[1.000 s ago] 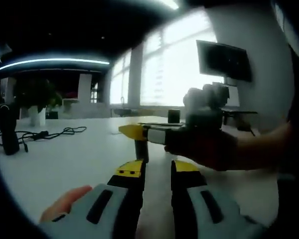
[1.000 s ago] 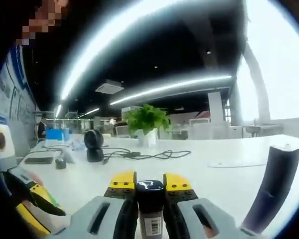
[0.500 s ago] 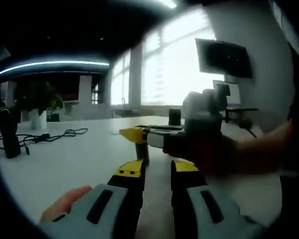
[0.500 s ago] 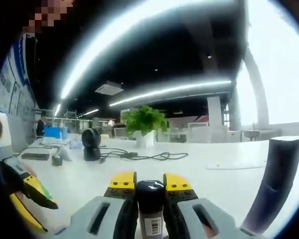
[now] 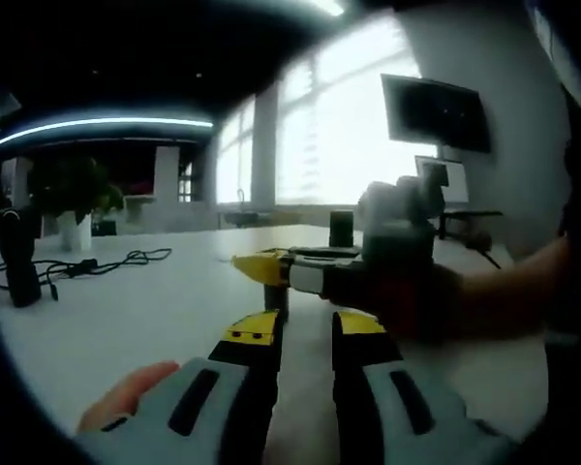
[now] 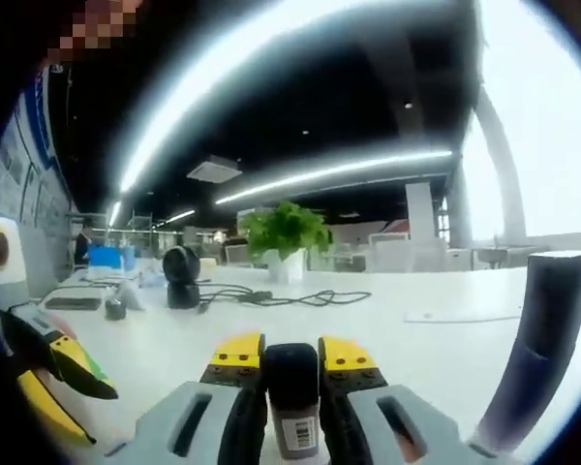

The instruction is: Pick up cosmetic bottle twist off cap place on table pick up cap screw tight cap place on table

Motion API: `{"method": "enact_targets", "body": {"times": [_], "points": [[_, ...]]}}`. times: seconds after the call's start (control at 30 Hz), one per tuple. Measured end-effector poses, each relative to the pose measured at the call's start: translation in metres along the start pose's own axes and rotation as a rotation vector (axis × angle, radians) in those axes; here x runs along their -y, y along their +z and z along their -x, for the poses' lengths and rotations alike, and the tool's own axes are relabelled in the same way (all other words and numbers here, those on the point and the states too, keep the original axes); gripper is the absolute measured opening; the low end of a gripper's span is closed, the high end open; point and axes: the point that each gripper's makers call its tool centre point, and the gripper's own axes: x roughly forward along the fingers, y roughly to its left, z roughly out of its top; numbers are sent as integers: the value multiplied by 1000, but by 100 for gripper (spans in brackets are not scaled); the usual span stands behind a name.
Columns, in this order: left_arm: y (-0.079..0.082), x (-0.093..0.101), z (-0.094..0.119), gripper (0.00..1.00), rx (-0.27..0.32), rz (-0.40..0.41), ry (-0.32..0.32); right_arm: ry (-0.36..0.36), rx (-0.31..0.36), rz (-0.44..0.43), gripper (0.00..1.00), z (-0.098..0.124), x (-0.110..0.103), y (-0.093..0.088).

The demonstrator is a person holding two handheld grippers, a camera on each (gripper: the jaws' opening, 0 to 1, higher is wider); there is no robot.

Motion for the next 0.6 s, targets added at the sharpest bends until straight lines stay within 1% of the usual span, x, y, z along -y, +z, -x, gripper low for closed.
{"method": "enact_targets", "body": {"times": [0.03,0.1,0.17,0.27,0.5,0.6], "points": [[1,1,0,11,2,2,-4,0,2,-9,15,0,0,1],[2,1,1,11,12,4,-7,-1,3,-14,21,1,0,1],[1,2,0,11,2,-3,-9,4,2,-20,23,1,0,1],[2,2,0,11,7,-2,-9,8,0,-16,27,1,-2,1],[7,-1,2,11,32,27,-1,32,2,-34,28,15,-5,3],[6,-2,2,11,29,23,2,43,1,-36,29,22,-7,4]]}}
